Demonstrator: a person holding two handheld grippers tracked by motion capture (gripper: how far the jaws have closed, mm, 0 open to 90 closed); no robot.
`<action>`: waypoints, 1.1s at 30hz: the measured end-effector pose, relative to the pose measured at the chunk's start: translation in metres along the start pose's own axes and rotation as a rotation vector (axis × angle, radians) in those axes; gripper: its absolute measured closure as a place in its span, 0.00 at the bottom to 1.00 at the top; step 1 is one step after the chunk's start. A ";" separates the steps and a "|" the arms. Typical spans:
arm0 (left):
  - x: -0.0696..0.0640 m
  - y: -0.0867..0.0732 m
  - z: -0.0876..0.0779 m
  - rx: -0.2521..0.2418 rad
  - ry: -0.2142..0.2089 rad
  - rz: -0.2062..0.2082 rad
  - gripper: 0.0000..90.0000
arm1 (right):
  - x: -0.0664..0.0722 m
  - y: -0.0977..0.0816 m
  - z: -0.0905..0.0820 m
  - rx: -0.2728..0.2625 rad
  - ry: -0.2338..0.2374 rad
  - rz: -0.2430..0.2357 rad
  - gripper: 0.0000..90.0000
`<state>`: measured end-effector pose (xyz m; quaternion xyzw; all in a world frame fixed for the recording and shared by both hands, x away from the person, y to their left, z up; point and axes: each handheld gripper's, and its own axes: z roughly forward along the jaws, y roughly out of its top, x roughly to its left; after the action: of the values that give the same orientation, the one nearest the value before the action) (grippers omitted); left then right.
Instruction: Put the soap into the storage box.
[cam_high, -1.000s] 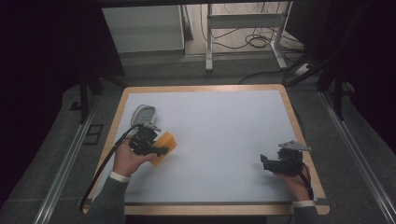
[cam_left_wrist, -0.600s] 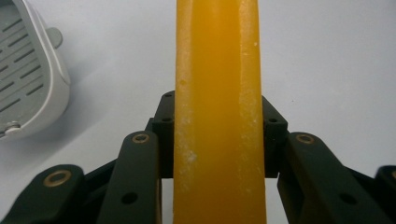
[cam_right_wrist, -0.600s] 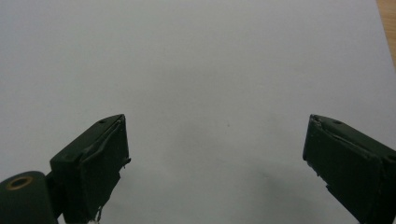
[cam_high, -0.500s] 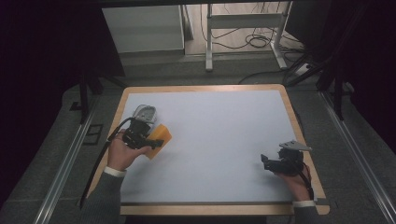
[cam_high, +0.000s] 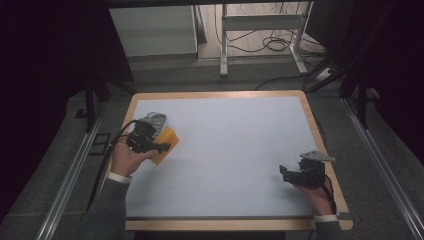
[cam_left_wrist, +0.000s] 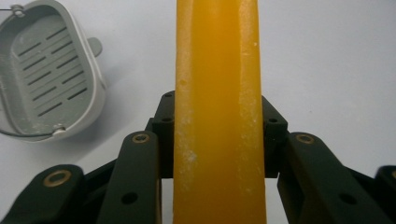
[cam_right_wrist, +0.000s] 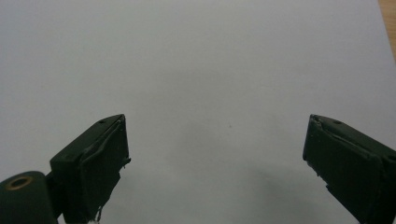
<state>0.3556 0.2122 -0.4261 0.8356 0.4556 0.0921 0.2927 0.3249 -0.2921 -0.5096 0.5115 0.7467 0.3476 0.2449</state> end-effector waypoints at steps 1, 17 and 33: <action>0.003 0.001 0.000 0.001 -0.002 -0.004 0.68 | -0.001 0.000 0.000 0.000 -0.004 0.004 0.07; 0.017 0.012 -0.005 0.008 0.025 -0.020 0.68 | -0.002 -0.001 0.000 0.003 -0.006 0.003 0.07; 0.024 0.024 -0.010 0.001 0.046 -0.025 0.68 | -0.002 -0.001 0.001 0.001 -0.009 0.002 0.07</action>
<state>0.3823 0.2262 -0.4071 0.8275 0.4728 0.1077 0.2828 0.3254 -0.2938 -0.5107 0.5139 0.7454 0.3450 0.2476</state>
